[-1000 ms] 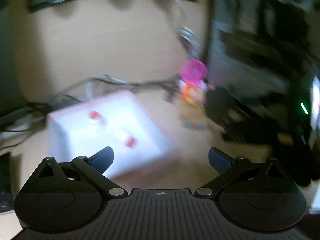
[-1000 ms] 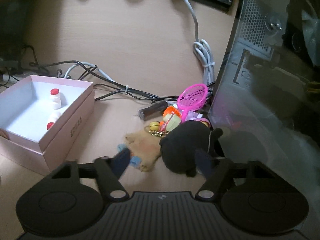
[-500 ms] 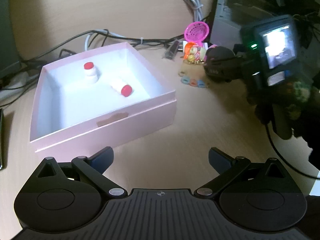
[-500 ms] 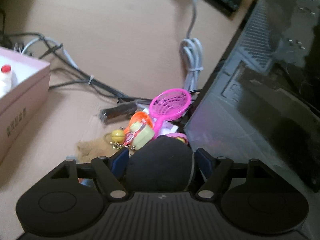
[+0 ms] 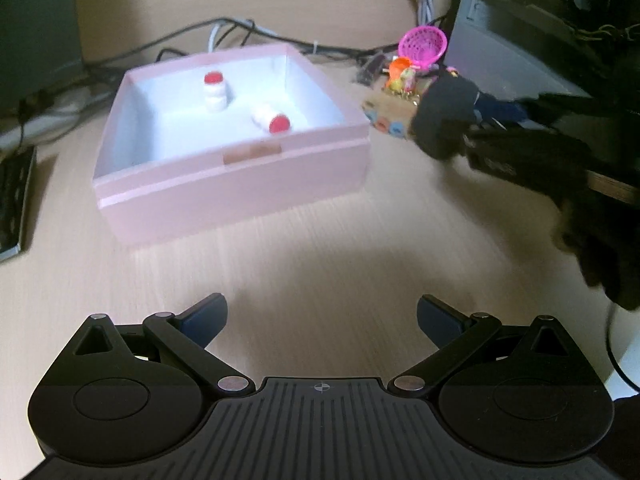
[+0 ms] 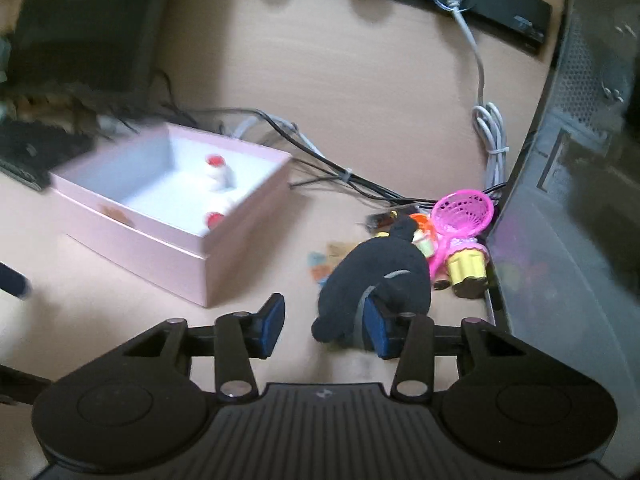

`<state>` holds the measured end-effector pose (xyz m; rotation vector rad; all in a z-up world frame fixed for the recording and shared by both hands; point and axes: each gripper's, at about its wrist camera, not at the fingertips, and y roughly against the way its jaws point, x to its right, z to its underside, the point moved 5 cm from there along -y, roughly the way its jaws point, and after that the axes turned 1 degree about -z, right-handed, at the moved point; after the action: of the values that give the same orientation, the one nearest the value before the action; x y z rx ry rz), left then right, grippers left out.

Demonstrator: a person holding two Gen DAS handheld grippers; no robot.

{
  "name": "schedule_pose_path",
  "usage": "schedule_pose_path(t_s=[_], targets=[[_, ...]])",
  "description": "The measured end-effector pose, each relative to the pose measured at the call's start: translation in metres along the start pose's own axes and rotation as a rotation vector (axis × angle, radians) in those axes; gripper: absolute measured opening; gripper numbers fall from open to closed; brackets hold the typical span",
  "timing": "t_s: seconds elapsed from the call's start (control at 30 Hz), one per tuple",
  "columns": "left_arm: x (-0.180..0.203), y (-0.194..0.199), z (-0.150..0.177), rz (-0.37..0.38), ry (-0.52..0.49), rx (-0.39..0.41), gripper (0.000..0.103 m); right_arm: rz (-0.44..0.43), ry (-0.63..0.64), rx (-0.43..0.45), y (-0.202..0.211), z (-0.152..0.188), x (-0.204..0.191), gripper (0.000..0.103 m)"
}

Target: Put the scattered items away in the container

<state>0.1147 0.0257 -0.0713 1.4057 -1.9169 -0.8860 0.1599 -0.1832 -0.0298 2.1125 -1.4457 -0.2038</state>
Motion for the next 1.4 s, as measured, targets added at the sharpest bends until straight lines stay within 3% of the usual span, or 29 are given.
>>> schedule_pose_path(t_s=[0.03,0.1,0.27,0.4,0.5,0.57,0.63,0.73,0.87,0.9,0.97,1.0,1.03,1.17,1.3,1.33,1.4], targets=[[0.001,0.002,0.003,-0.006,0.000,0.002,0.103,0.025,-0.010,0.021,0.003,-0.001,0.003,0.062],[0.002,0.007,0.006,-0.017,0.001,0.009,0.103,0.095,-0.035,0.059,0.003,-0.004,0.011,0.079],[-0.003,0.025,0.015,-0.059,0.024,0.039,0.103,0.156,-0.073,0.039,-0.026,-0.007,0.021,0.084],[-0.007,0.038,0.021,-0.074,0.037,0.070,0.103,0.289,-0.080,-0.017,-0.066,-0.005,0.031,0.087],[-0.010,0.047,0.024,-0.082,0.051,0.089,0.103,0.327,-0.049,-0.053,-0.087,-0.005,0.037,0.089],[-0.014,0.051,0.025,-0.094,0.075,0.096,0.103,0.334,-0.010,-0.058,-0.091,-0.004,0.037,0.085],[-0.019,0.054,0.027,-0.100,0.111,0.098,0.103,0.347,0.034,-0.053,-0.086,-0.003,0.033,0.057],[-0.024,0.054,0.029,-0.101,0.166,0.098,0.103,0.314,0.047,-0.042,-0.072,-0.003,0.029,0.027],[-0.028,0.053,0.031,-0.120,0.227,0.109,0.103,0.280,0.050,-0.043,-0.055,0.003,0.026,0.023],[-0.028,0.052,0.032,-0.128,0.238,0.115,0.103,0.280,0.051,-0.035,-0.051,0.006,0.026,0.024],[-0.027,0.052,0.034,-0.131,0.246,0.126,0.103,0.298,0.055,-0.005,-0.043,0.008,0.027,0.052],[-0.026,0.053,0.035,-0.131,0.245,0.130,0.103,0.320,0.061,0.016,-0.041,0.008,0.028,0.080],[-0.024,0.053,0.036,-0.129,0.241,0.130,0.103,0.342,0.068,0.038,-0.041,0.007,0.030,0.088],[-0.015,0.057,0.042,-0.115,0.211,0.112,0.103,0.358,0.109,0.008,-0.067,0.000,0.033,0.088],[-0.012,0.069,0.044,-0.132,0.179,0.134,0.103,0.379,0.186,-0.074,-0.107,0.005,0.029,0.088],[-0.012,0.072,0.045,-0.137,0.175,0.138,0.103,0.378,0.198,-0.085,-0.113,0.007,0.027,0.079],[-0.014,0.076,0.046,-0.142,0.178,0.135,0.103,0.376,0.207,-0.086,-0.113,0.007,0.026,0.072]])
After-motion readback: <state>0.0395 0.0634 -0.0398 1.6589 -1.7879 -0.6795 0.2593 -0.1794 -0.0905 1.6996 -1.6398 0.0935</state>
